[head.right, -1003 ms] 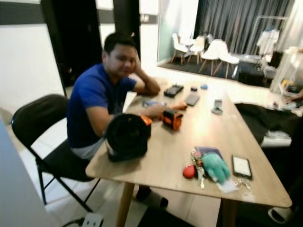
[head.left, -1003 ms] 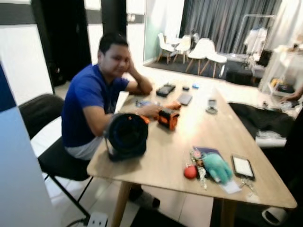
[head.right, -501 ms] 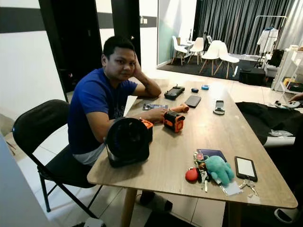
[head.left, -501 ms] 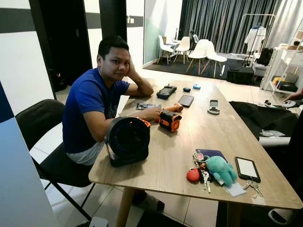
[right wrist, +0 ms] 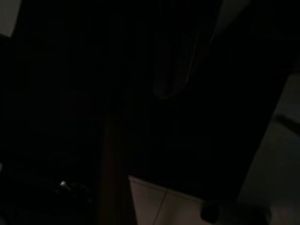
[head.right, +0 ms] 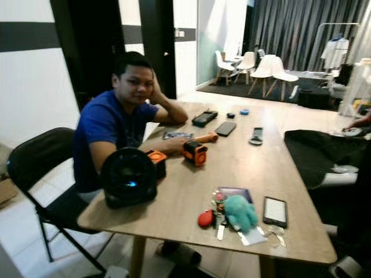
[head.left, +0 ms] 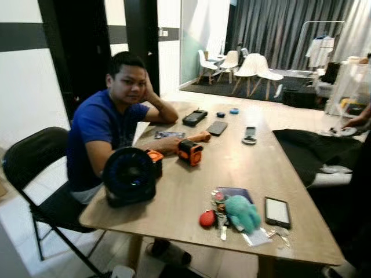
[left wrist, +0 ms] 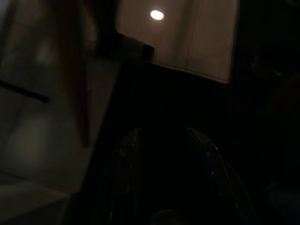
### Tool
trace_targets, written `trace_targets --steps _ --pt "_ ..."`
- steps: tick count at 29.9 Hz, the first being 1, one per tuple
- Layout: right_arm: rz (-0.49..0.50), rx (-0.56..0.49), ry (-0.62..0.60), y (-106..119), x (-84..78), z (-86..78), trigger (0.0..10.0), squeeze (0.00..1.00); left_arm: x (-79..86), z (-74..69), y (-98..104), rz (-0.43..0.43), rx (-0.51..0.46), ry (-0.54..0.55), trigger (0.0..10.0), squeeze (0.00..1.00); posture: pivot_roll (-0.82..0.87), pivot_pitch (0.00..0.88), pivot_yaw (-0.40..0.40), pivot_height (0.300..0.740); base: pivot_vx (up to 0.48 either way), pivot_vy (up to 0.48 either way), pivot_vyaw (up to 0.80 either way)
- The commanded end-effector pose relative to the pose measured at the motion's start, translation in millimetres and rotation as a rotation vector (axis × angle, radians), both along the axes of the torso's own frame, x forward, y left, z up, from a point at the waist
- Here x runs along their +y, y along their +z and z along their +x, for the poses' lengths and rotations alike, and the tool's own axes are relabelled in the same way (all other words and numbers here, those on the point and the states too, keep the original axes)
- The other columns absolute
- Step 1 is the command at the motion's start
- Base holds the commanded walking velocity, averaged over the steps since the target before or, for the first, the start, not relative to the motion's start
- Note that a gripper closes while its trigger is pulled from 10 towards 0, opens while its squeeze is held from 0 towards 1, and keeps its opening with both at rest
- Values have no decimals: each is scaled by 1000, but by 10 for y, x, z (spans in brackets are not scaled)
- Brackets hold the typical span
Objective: Hang keys on a hook
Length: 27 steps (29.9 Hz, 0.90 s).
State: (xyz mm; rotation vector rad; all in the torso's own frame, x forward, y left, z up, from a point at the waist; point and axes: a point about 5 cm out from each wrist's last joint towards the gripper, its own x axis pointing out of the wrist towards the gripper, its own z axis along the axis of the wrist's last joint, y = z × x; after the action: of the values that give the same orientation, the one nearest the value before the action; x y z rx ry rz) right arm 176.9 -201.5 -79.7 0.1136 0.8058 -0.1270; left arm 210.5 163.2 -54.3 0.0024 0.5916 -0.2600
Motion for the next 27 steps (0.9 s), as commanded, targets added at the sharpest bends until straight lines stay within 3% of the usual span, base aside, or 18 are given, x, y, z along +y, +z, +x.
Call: trace_targets --steps 1,14,18,21,22,24,27 --pt "-4 17 -15 -18 -35 -44 10000 0 7 -31 -25 14 18 -4 10000 0 55 21 1 740 0 0 0" --pt "-15 14 -66 -23 -107 -91 10000 0 -13 -12 -23 26 29 -54 10000 0 53 8 10 740 0 0 0" --pt "-61 -14 -149 22 -326 -125 10000 0 -30 2 -11 28 22 -80 10000 0 53 3 12 740 0 0 0" --pt "-83 -14 -173 30 -401 -156 10000 0 -31 3 -9 30 19 -89 10000 0 48 2 15 740 0 0 0" --pt "-132 -13 -209 51 -532 -205 10000 0 -34 8 -1 36 11 -104 10000 0 48 2 15 740 0 0 0" --pt "-132 -13 -209 51 -532 -205 10000 0 -34 8 -1 36 11 -104 10000 0 48 2 15 740 0 0 0" --pt "-310 -87 -368 254 -1078 -345 10000 0 -17 -16 32 61 -44 -155 10000 0 48 9 17 740 0 0 0"
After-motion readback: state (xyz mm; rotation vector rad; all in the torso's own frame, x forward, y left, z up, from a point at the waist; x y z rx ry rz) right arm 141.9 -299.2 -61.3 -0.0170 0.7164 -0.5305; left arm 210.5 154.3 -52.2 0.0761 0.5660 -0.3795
